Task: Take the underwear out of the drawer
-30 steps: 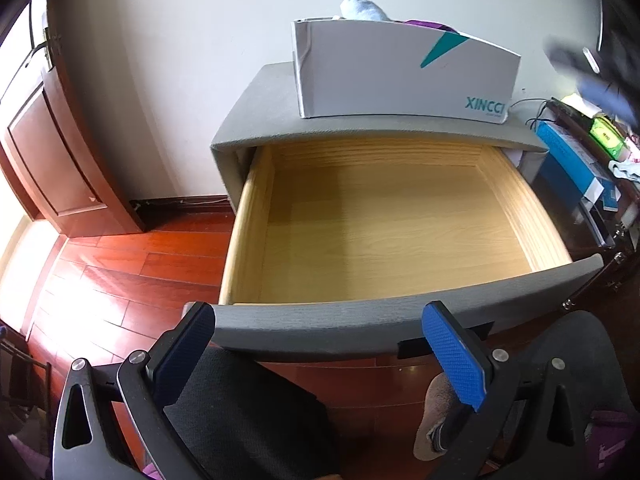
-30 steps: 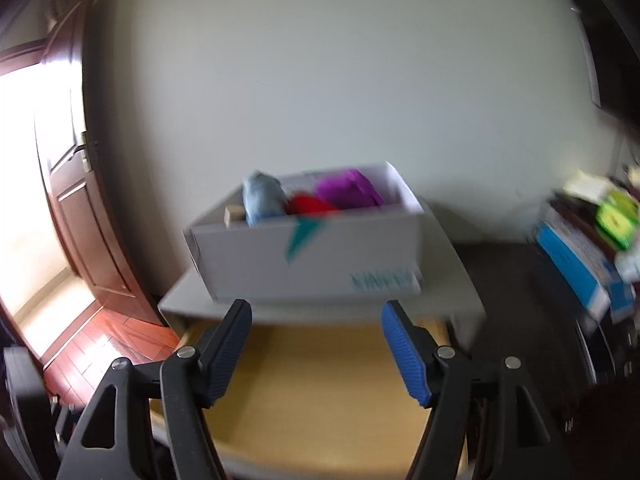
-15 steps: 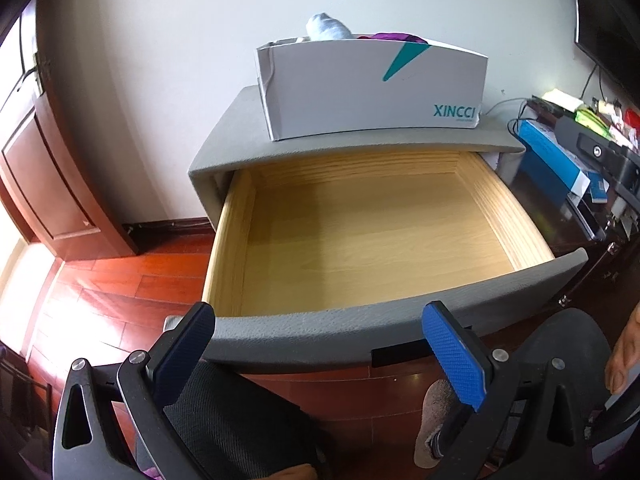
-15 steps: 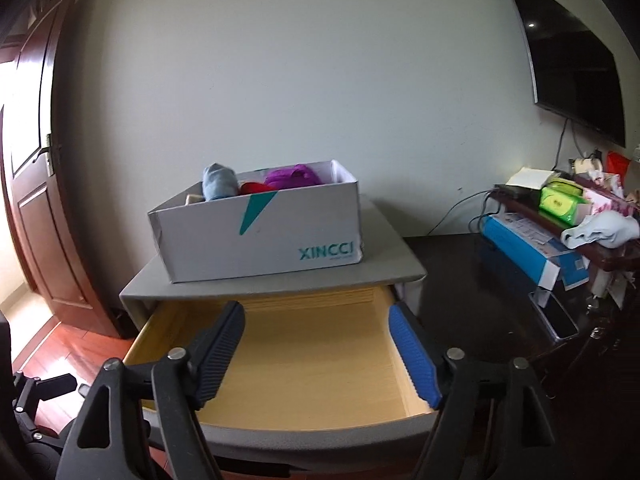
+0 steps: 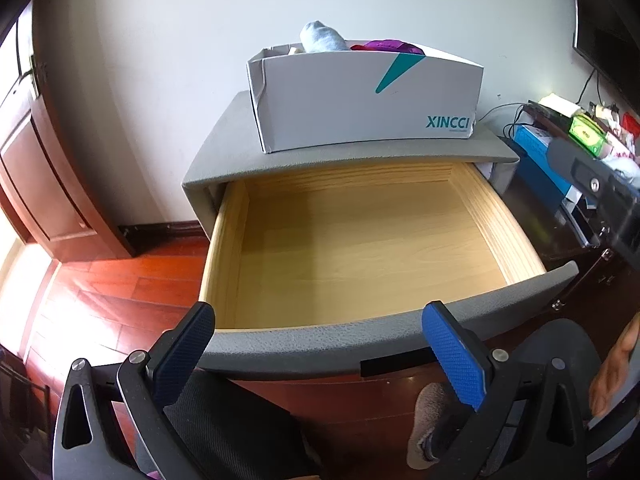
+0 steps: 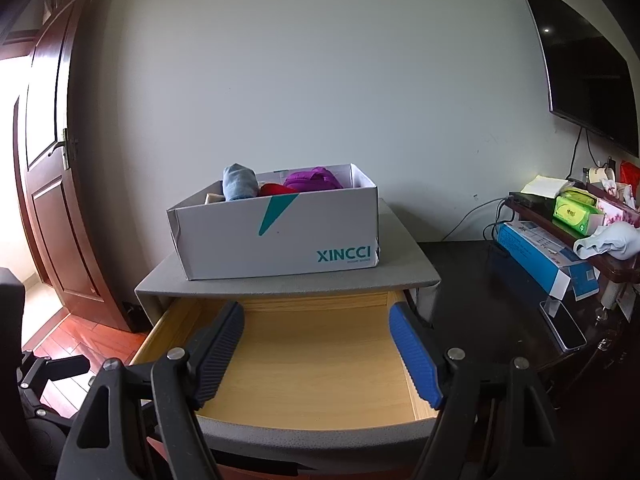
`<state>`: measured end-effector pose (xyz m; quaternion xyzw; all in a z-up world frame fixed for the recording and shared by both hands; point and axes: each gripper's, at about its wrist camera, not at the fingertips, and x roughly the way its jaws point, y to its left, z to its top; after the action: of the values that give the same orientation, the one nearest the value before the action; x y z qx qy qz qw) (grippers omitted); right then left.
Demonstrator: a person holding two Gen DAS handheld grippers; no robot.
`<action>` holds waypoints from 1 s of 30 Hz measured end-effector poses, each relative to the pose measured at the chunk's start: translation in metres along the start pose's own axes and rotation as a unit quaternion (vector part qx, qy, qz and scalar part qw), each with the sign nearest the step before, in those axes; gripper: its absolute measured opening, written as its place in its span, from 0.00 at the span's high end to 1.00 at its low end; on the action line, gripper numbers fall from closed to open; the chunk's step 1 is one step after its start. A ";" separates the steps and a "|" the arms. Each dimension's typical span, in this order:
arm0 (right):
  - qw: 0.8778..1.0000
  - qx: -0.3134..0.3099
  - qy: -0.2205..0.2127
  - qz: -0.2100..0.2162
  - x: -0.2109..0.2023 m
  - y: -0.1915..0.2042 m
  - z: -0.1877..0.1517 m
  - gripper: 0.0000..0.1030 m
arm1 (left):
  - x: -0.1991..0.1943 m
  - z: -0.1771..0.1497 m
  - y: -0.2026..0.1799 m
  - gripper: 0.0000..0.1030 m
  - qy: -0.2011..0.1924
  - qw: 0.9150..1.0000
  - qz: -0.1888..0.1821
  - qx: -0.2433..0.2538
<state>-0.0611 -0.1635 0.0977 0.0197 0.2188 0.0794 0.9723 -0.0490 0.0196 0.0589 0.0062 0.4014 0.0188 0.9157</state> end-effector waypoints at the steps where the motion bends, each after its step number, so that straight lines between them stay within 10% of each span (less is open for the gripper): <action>1: 1.000 0.001 0.002 0.002 0.000 0.000 0.000 0.25 | 0.001 0.000 0.001 0.00 0.002 1.000 -0.001 -0.004; 24: 1.000 -0.004 0.018 0.019 0.004 0.003 -0.004 0.25 | 0.002 0.002 0.002 0.00 0.007 1.000 -0.009 -0.008; 30: 1.000 -0.002 0.021 0.021 0.004 0.003 -0.005 0.25 | -0.014 0.001 0.003 0.00 -0.055 0.998 -0.011 -0.008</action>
<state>-0.0599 -0.1599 0.0919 0.0204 0.2383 0.1010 0.9657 -0.0574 0.0223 0.0696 -0.0045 0.3501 0.0120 0.9366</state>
